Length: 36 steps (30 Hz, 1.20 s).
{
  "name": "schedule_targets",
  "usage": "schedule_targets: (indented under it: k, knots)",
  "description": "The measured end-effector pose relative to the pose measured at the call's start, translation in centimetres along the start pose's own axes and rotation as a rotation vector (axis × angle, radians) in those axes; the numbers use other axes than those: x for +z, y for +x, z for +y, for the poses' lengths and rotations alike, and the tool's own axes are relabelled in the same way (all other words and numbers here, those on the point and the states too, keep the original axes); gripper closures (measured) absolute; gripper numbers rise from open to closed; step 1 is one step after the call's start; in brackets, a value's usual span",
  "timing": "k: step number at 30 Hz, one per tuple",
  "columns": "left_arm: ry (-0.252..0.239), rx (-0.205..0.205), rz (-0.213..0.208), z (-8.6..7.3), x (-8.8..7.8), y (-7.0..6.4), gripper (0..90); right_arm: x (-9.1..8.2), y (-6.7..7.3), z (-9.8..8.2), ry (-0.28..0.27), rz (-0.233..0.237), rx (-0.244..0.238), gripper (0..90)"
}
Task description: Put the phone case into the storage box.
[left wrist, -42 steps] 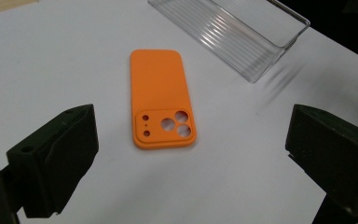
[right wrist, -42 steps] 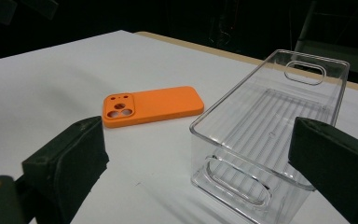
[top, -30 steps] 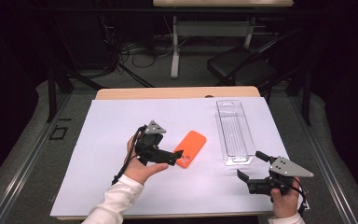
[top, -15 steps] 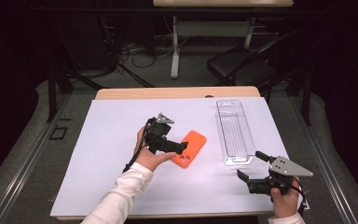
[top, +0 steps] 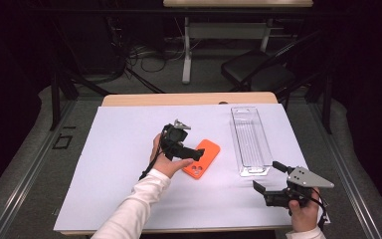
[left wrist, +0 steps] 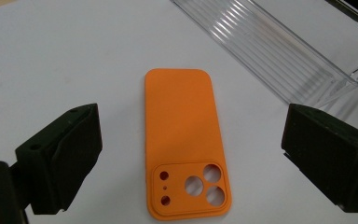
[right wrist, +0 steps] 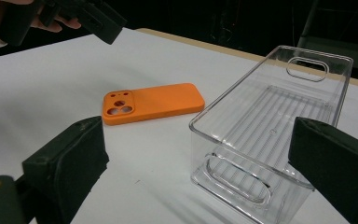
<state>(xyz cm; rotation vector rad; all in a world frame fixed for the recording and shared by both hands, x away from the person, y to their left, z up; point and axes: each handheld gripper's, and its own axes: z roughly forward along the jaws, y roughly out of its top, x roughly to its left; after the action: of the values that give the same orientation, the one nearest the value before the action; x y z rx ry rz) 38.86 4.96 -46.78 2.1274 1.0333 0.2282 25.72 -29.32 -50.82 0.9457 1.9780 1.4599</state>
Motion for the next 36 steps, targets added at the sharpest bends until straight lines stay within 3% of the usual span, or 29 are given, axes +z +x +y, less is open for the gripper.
schedule_targets:
  k: [22, 36]
  knots:
    - [0.070, -0.024, 0.007, -0.2, 3.5, 0.3, 5.4, 0.1, 0.0, 0.0, 0.003, 0.005, 0.006, 3.9]
    - [0.114, -0.015, 0.019, -0.4, 6.0, 0.1, 5.4, 0.2, -0.1, 0.0, 0.002, 0.007, 0.002, 3.9]
